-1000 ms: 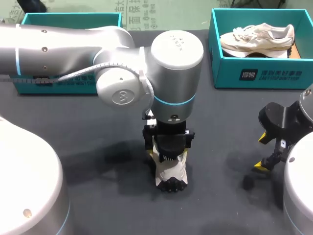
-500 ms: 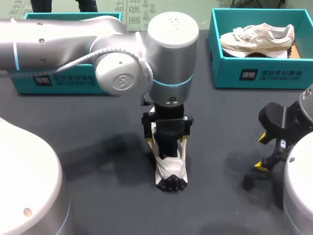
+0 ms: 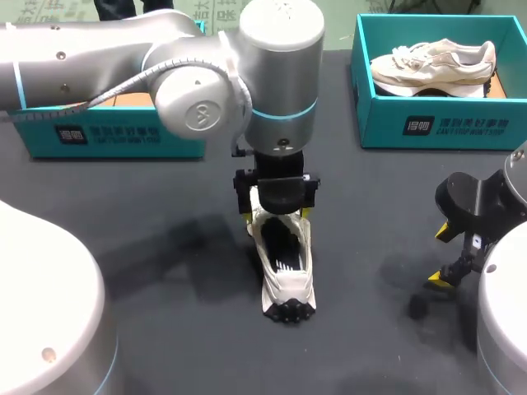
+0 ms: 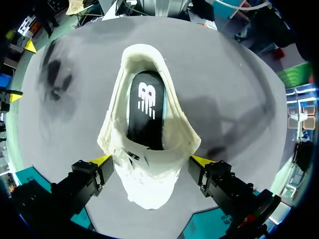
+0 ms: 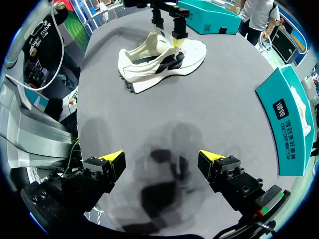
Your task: Take the shoe out of the shoebox, open the shoe tongue, remove and reinsert the insole, then place the shoe into the shoebox
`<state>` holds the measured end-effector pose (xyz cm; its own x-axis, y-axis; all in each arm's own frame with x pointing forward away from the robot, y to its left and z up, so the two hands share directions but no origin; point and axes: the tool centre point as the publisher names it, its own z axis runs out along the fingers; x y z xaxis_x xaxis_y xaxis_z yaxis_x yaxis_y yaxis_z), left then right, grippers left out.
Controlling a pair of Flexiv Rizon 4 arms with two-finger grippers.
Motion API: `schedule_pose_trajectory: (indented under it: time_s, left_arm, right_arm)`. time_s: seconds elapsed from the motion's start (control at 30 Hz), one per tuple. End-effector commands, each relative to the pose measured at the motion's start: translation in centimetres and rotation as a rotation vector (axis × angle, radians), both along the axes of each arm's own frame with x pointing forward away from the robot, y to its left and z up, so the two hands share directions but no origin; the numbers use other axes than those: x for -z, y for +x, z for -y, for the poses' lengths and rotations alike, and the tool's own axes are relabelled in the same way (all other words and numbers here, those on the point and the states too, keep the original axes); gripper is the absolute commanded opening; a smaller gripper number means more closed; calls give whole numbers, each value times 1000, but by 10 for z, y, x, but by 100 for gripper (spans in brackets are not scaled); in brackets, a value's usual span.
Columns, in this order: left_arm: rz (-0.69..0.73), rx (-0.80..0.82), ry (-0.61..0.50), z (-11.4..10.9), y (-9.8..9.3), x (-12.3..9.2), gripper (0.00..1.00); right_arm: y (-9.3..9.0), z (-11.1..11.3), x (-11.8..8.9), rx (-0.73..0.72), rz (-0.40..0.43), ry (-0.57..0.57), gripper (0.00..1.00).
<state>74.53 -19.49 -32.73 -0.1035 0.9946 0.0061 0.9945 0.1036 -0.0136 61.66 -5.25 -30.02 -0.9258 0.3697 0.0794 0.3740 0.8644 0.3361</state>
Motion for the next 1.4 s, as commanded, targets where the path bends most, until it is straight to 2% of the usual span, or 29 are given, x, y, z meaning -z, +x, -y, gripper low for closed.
schedule_pose_trajectory:
  time_s: [0.03, 0.53, 0.83, 0.87, 0.9, 0.93, 1.03, 1.17, 1.4]
  left_arm:
    - [-3, -5, -3, -7, 7, -7, 100]
    - [9, -52, -11, -31, 44, -37, 100]
    - [11, -45, -32, -22, 54, -44, 100]
    - [8, -41, -33, -19, 54, -44, 97]
    - [8, -40, -33, -15, 53, -44, 75]
    - [5, -32, -35, -13, 53, -44, 62]
    - [4, -22, -34, -6, 53, -45, 46]
    - [-2, -12, -33, -2, 53, -44, 39]
    - [-32, 8, -28, 1, 46, -34, 41]
  right_arm:
    - [-3, 0, 0, 1, 3, -1, 100]
    - [-3, 0, 0, 1, 3, -1, 100]
    - [-3, 0, 0, 1, 3, -1, 100]
    - [-3, 0, 0, 1, 3, -1, 100]
    - [-3, 0, 0, 1, 3, -1, 100]
    - [-3, 0, 0, 1, 3, -1, 100]
    - [-3, 0, 0, 1, 3, -1, 100]
    - [-3, 0, 0, 1, 3, -1, 100]
    - [-3, 0, 0, 1, 3, -1, 100]
